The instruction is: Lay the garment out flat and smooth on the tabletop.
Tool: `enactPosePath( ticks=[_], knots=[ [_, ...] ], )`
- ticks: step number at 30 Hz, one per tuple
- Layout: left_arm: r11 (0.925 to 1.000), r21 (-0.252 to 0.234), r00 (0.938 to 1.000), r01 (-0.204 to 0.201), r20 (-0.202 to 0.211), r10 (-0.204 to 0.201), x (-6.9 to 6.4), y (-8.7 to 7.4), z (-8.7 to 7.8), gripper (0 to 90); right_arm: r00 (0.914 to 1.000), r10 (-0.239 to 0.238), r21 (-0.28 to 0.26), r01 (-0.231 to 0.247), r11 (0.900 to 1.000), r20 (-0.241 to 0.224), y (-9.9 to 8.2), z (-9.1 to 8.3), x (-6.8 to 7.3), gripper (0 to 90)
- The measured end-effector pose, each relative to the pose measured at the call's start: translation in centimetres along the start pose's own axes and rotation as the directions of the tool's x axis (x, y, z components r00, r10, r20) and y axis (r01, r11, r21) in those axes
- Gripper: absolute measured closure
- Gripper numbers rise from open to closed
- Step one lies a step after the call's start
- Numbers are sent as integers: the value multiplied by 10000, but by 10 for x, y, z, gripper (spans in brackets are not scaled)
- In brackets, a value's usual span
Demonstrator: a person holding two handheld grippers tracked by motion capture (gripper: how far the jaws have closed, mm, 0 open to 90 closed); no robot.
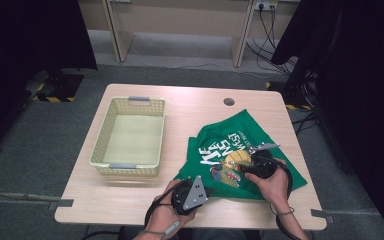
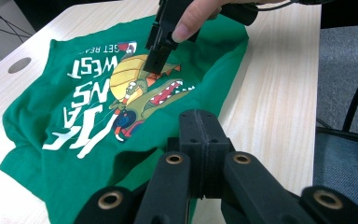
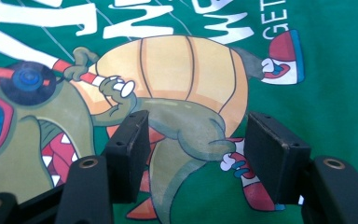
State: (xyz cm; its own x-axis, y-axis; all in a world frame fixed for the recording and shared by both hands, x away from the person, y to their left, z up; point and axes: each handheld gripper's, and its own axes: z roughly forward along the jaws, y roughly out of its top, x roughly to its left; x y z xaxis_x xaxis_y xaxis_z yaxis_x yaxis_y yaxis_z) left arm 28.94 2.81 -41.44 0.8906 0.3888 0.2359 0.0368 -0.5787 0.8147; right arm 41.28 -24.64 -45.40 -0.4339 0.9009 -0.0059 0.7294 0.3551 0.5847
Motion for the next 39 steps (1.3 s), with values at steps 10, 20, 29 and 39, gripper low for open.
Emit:
enactPosePath(
  ticks=[10,20,29,39],
  knots=[
    [9999,117,9999,35,126,-36,-2,-3,4,895,9975,606,-94,-602,9981,375,9,7,-10,426],
    [10000,-23,9989,52,472,-51,-8,-1,2,892,9940,935,-19,-936,9956,571,17,11,-15,420],
    [9985,-538,9992,-15,400,36,-8,13,-12,830,9926,1069,-14,-1070,9943,567,14,9,-18,388],
    [9982,397,9989,450,-133,-445,11,0,24,736,9882,1360,-154,-1353,9907,700,9,-6,-37,376]
  ],
)
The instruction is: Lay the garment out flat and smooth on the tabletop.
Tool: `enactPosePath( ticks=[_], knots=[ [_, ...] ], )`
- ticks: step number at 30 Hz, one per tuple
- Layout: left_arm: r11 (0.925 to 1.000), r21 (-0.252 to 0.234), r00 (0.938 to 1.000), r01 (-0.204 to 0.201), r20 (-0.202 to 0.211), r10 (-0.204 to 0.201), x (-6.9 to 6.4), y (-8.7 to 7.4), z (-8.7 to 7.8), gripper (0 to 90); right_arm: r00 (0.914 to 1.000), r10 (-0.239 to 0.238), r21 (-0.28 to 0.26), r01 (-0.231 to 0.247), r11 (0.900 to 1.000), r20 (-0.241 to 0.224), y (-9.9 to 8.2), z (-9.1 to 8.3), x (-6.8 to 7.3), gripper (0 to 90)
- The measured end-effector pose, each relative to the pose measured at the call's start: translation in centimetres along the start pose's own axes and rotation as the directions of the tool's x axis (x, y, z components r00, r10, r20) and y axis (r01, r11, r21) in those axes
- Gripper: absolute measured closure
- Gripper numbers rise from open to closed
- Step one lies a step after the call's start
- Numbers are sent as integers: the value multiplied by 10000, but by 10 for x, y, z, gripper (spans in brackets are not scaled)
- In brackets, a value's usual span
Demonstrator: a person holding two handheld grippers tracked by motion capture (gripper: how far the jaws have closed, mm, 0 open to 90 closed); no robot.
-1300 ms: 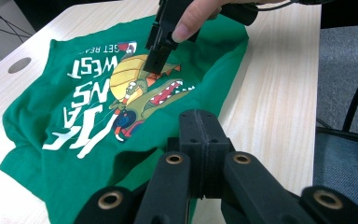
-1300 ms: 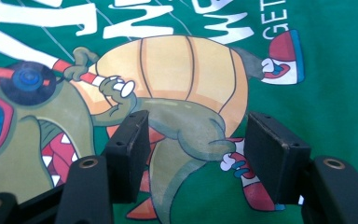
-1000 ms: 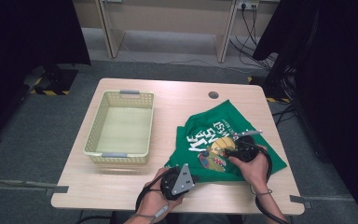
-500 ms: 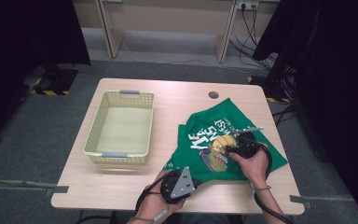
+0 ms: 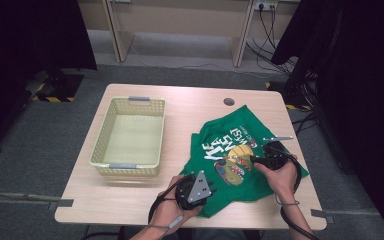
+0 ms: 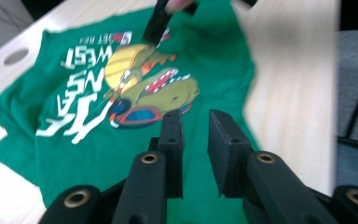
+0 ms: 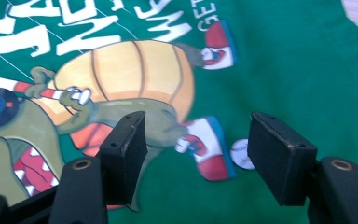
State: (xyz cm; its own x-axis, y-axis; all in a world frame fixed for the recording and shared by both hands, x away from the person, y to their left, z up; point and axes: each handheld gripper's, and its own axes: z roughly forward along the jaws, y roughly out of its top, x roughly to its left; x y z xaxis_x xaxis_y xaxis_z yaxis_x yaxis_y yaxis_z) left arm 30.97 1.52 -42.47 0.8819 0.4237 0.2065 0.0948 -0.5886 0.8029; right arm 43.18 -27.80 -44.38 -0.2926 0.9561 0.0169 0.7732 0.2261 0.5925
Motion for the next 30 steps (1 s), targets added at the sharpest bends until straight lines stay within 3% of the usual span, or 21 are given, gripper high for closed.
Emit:
enactPosePath(
  ticks=[3,8,11,22,30],
  knots=[
    [9994,326,9997,81,-230,-74,5,-3,15,668,10000,-91,44,91,9999,-34,-2,-2,-5,368],
    [9951,809,9973,564,-520,-523,12,-5,37,498,9996,-232,101,234,9997,-167,-3,-2,-7,341],
    [9921,993,9950,770,-717,-701,17,-5,45,459,9995,-224,95,227,9997,-238,-3,-3,-8,322],
    [9800,1679,9928,1069,-724,-958,26,-6,64,481,9991,-308,438,320,9985,-275,-8,0,-13,321],
    [9746,1927,9917,1140,-810,-1000,30,-9,69,507,9985,-484,511,496,9975,-245,-10,1,-11,320]
  ],
)
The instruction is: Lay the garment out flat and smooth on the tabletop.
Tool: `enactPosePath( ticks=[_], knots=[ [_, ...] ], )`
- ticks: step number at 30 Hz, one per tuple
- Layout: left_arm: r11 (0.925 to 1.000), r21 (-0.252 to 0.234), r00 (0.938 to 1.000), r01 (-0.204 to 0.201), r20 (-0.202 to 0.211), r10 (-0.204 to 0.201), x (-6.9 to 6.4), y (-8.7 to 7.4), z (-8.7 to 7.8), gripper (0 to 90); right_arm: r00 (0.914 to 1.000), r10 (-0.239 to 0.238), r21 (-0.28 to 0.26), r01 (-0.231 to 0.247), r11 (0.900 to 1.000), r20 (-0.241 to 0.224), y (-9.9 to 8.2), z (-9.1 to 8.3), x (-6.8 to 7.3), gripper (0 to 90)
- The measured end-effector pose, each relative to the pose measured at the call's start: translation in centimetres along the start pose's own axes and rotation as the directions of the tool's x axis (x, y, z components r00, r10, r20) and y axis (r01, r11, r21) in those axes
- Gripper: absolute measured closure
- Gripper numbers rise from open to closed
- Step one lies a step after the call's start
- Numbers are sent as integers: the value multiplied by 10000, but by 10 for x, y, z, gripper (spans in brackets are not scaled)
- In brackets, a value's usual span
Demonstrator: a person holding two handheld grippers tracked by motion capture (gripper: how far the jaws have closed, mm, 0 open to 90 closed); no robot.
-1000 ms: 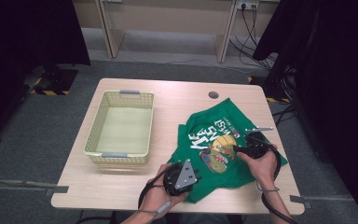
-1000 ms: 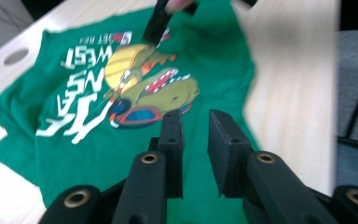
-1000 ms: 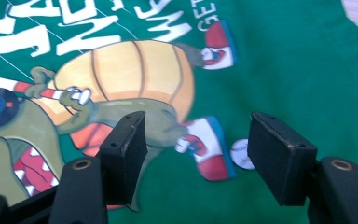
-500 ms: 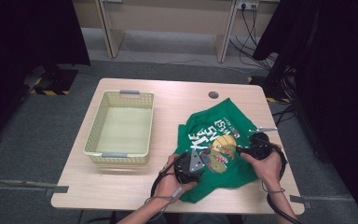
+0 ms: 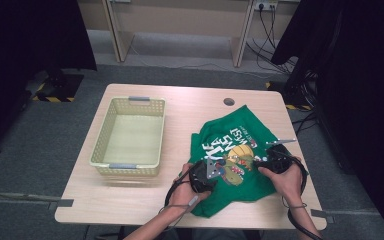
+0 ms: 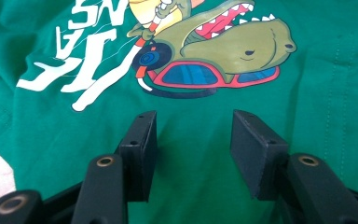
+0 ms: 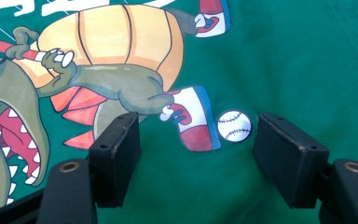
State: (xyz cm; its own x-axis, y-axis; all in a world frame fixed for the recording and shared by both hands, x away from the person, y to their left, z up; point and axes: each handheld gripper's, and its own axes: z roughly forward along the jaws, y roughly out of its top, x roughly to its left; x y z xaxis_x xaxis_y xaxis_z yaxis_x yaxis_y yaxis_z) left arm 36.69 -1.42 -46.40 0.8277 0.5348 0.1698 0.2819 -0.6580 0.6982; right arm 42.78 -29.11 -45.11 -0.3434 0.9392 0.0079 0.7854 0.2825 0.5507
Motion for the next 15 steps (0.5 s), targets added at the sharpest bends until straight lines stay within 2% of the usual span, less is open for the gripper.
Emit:
enactPosePath(
  ticks=[15],
  knots=[
    [9996,264,9999,36,-112,-33,10,3,4,529,9997,-224,14,224,9997,-17,-7,-4,2,315]
  ],
)
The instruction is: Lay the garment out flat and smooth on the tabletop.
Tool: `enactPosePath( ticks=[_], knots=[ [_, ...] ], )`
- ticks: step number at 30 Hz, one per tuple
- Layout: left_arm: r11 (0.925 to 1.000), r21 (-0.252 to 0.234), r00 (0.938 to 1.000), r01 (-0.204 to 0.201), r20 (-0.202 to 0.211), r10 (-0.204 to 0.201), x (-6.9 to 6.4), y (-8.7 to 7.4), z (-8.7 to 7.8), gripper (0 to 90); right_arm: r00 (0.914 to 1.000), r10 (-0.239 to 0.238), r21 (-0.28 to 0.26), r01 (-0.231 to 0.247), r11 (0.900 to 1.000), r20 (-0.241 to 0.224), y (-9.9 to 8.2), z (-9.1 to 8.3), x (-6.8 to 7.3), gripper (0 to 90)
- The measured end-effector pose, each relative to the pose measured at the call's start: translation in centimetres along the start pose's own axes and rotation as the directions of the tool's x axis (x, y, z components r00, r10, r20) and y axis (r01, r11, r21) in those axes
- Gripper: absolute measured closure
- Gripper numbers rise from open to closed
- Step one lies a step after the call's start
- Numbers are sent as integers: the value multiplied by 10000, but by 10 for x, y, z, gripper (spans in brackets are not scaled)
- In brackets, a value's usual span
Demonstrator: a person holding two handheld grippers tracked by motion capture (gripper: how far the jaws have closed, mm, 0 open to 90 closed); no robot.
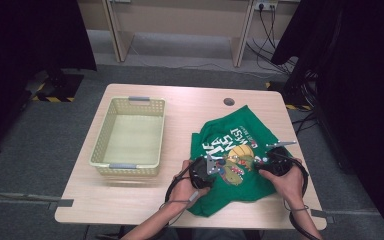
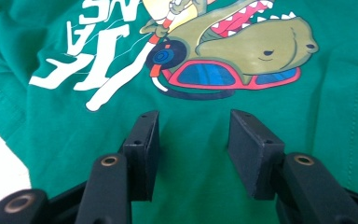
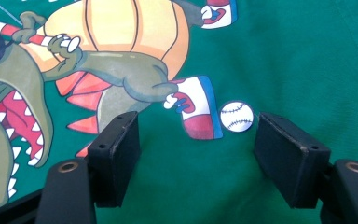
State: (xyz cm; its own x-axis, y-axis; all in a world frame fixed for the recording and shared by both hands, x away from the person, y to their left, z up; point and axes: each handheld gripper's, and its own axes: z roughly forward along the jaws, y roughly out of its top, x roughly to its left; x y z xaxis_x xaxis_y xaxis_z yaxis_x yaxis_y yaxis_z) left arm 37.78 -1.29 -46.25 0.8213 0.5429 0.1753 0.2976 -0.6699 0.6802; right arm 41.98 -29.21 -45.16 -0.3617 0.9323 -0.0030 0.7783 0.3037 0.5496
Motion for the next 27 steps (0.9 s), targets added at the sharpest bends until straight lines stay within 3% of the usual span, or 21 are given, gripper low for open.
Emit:
enactPosePath(
  ticks=[27],
  knots=[
    [9993,278,9981,241,-566,-225,24,5,8,535,9985,-476,27,477,9989,-283,-24,-16,14,309]
  ],
)
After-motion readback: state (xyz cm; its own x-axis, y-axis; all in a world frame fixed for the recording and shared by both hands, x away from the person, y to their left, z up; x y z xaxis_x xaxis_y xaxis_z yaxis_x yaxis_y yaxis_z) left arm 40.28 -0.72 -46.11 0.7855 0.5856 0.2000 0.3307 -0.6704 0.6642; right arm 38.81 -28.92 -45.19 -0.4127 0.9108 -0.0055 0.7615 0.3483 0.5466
